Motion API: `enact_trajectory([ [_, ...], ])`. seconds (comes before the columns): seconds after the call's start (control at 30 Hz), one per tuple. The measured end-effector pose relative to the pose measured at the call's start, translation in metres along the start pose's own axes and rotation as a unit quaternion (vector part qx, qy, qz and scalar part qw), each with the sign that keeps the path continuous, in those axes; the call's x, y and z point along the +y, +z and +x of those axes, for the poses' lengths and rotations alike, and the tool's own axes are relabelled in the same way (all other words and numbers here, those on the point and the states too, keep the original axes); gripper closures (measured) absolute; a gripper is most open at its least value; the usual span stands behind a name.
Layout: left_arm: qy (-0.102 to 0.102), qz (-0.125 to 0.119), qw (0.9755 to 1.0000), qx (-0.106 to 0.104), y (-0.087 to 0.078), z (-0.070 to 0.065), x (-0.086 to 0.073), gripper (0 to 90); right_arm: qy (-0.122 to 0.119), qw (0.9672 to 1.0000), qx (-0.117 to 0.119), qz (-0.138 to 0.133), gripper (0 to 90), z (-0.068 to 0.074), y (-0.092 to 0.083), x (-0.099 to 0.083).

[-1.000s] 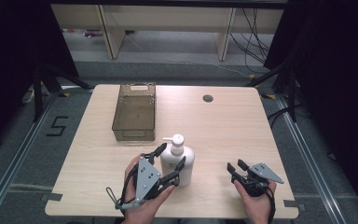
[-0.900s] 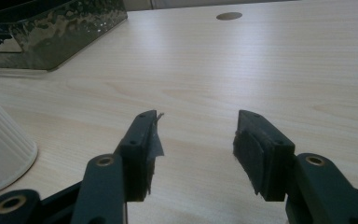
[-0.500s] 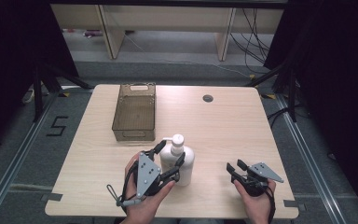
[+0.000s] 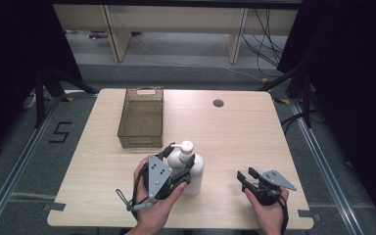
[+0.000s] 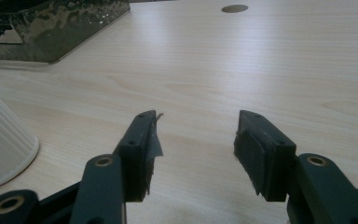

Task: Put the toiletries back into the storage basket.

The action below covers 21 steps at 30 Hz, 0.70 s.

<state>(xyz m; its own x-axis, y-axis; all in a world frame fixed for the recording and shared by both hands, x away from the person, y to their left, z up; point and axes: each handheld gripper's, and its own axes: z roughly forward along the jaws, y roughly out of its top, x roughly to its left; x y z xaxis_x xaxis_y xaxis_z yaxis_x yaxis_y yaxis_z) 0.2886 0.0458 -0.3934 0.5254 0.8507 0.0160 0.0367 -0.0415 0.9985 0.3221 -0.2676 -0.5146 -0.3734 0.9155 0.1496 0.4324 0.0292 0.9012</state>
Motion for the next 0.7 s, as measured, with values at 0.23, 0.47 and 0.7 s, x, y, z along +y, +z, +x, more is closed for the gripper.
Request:
enact_trajectory([
  [0.23,0.001,-0.003,1.0000,-0.001,0.0053,-0.0067,0.0031,37.0,0.008,0.9999,0.010,0.005,48.4,-0.0008,0.0005,-0.0001],
  [0.47,0.009,-0.002,1.0000,0.002,0.0083,-0.0034,0.0072,42.5,0.001,1.0000,0.002,0.007,48.0,-0.0006,0.0002,0.0005],
  [0.7,-0.015,0.009,0.9999,0.001,0.0107,-0.0036,0.0094,46.8,-0.002,0.9999,0.000,0.013,47.8,-0.0004,0.0002,0.0008],
])
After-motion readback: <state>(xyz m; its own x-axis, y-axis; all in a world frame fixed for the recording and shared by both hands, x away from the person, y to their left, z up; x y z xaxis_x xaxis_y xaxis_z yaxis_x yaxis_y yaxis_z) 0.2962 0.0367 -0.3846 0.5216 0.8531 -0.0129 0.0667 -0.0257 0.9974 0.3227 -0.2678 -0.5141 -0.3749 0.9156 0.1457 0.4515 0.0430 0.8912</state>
